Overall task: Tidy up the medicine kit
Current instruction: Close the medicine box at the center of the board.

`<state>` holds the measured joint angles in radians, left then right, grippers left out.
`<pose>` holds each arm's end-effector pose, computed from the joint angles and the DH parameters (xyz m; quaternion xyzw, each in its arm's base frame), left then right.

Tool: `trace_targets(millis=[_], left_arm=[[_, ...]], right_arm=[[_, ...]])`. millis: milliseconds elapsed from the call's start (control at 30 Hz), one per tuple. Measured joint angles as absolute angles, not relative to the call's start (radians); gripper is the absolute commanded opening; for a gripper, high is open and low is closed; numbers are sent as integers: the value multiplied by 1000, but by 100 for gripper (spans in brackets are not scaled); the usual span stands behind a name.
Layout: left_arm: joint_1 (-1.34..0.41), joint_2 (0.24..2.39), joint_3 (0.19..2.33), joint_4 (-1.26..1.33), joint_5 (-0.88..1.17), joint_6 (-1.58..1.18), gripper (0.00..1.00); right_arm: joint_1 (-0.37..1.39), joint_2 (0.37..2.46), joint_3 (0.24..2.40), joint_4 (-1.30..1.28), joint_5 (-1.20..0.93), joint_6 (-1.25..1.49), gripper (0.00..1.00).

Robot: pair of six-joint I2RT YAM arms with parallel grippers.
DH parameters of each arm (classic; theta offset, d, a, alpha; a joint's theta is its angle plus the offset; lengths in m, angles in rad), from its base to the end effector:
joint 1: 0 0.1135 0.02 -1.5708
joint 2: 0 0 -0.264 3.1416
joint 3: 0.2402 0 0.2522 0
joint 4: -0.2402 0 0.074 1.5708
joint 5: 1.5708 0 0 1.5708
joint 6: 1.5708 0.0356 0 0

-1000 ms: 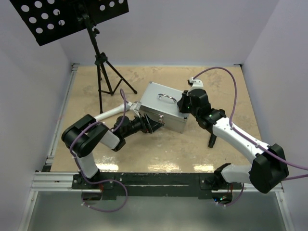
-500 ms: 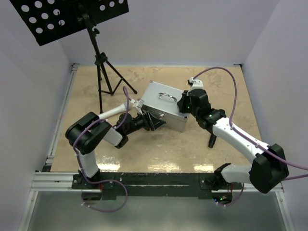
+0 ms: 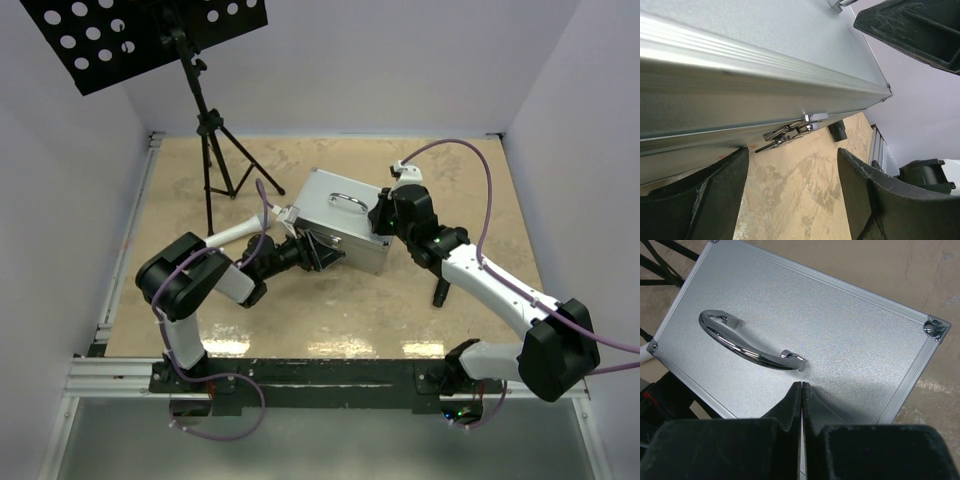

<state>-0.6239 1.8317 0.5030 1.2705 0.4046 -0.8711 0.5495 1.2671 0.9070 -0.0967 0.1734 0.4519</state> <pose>0.2447 -0.1934 0.1389 0.0490 0.7241 -0.5642 0.3937 0.2499 0.1459 0.2871 0.0045 0.8469 0.1883 0.4973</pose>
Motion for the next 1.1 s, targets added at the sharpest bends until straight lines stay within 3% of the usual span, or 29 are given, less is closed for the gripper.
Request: trace_targets(millis=[1100], left_arm=[[-630,1811,501,1253,423,-878,58]], right_arm=[[550,1267,907,-97,174,451,0]])
